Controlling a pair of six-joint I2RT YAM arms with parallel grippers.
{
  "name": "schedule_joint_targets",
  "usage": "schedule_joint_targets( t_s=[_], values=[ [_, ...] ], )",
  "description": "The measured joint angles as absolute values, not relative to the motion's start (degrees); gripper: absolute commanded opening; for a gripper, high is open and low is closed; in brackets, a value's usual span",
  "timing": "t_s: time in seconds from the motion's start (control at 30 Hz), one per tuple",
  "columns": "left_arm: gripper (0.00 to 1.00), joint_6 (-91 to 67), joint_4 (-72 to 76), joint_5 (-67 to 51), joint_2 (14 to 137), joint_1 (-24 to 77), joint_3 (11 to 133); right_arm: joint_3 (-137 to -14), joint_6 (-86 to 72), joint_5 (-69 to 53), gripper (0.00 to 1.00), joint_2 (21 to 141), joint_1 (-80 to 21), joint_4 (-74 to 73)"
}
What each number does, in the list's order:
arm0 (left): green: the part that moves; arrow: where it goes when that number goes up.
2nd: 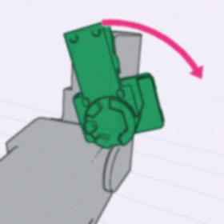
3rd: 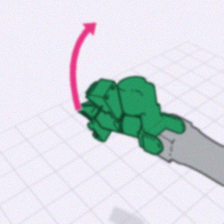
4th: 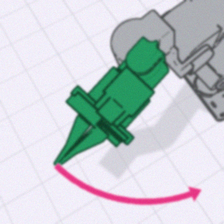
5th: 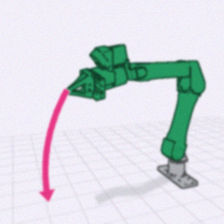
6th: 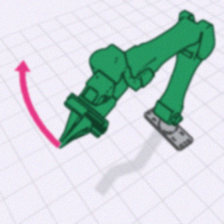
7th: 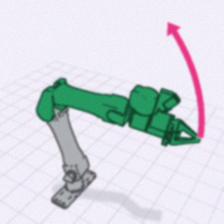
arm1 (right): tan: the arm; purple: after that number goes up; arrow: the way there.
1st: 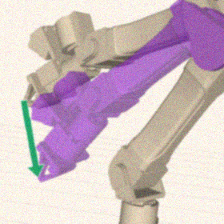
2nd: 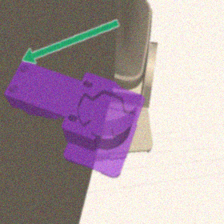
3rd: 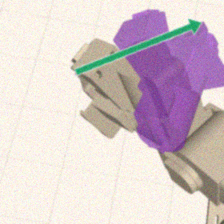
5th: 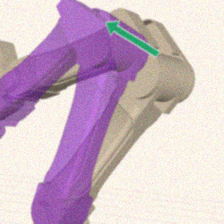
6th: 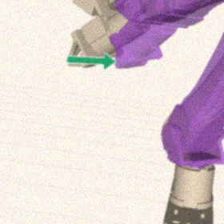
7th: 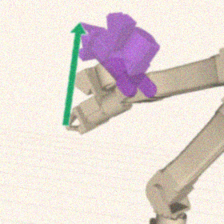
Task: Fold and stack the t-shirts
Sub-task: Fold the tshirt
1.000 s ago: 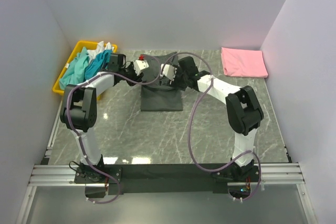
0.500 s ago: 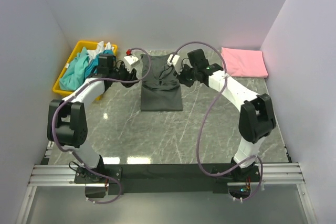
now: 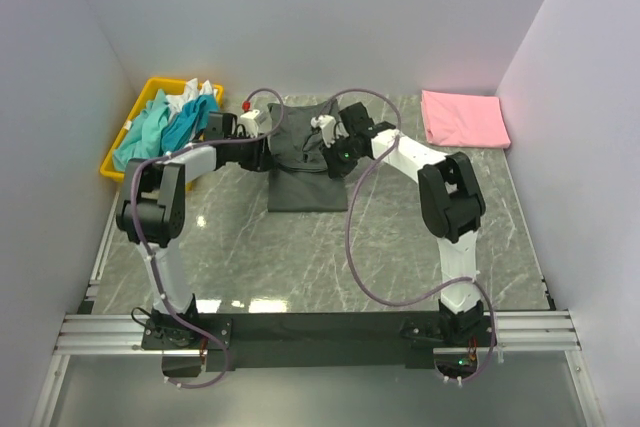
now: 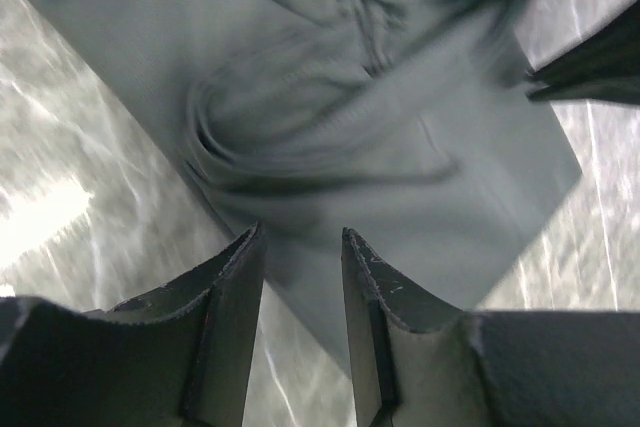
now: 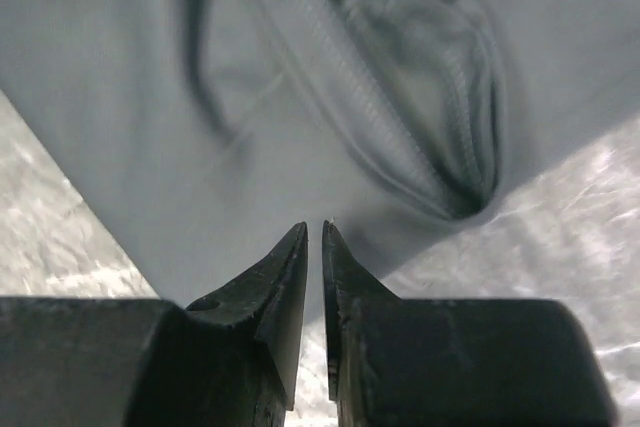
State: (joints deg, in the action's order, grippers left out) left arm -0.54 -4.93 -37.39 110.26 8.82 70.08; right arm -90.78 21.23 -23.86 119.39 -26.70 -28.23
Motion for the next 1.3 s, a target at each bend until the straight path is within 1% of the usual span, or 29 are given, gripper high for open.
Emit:
schedule_joint_targets(
  t_s=[0.2,0.37,0.43,0.47,0.57,0.63,0.67,0.77,0.93,1.07,1.3],
  values=[
    [0.41,-4.3,-5.1,-36.5,116.2,8.8,76.5,-101.7,17.9,-23.0,0.2,125.3,-26.7,-29.2],
    [0.42,-5.9,-4.6,-36.4,117.2,8.8,78.3,-105.3,15.1,-20.0,0.23,128.5,-26.6,-29.4],
    [0.43,-6.7,-3.8,-36.7,117.2,8.6,78.6,-105.7,13.8,-18.8,0.27,129.0,-26.5,-29.4],
    [0.43,-6.8,-3.6,-36.9,117.2,8.5,78.7,-105.6,13.2,-18.6,0.37,129.0,-26.4,-29.5],
    [0.42,-6.7,-2.8,-37.1,117.2,8.3,78.8,-102.6,12.9,-18.6,0.49,127.1,-25.7,-27.4],
    [0.41,-6.5,-2.9,-37.2,117.2,8.0,78.8,-99.5,13.6,-18.6,0.5,124.4,-25.3,-27.1],
    [0.42,-6.3,-3.0,-37.3,117.2,7.9,78.8,-98.1,14.5,-18.6,0.53,122.8,-25.1,-27.1],
    [0.44,-4.8,-3.4,-37.3,117.1,7.7,78.9,-95.6,18.3,-18.6,0.57,118.1,-24.9,-27.2],
    [0.46,1.5,-8.0,-37.3,117.1,7.6,81.1,-95.2,27.2,-17.5,0.58,113.5,-24.9,-27.2],
    [0.46,5.5,-10.6,-37.3,117.1,7.6,83.0,-94.1,34.0,-15.4,0.58,113.8,-25.4,-26.6],
    [0.46,7.7,-12.4,-37.7,117.1,7.6,83.3,-89.2,43.3,-10.2,0.61,114.7,-29.0,-25.0]
  ],
)
